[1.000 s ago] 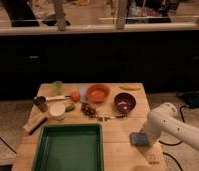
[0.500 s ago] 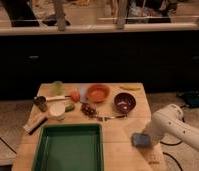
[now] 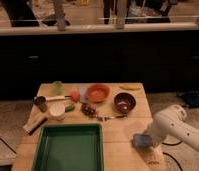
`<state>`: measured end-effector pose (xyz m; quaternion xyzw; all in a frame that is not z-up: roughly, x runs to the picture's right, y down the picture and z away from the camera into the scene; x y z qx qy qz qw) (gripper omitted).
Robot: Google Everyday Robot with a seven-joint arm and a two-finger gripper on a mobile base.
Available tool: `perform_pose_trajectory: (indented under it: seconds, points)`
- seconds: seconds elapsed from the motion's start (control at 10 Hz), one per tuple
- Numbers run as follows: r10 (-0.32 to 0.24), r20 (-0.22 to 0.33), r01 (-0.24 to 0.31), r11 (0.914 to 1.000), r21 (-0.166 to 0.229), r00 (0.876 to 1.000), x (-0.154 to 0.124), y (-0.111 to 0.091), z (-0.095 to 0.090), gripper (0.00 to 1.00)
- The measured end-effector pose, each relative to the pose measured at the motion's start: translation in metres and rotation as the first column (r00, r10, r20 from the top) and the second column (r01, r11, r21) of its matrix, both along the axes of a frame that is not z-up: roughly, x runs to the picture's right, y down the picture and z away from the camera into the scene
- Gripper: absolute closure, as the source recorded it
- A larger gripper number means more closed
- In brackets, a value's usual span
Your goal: Wipe tray with sponge
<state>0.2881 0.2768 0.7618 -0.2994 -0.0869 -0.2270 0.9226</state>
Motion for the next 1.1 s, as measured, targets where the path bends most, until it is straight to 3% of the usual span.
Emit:
perform_pose_trajectory:
  seconds: [1.1]
  points:
    - [-0.041, 0.024, 0.040, 0.9988, 0.030, 0.999, -0.037, -0.023, -0.040, 0.98]
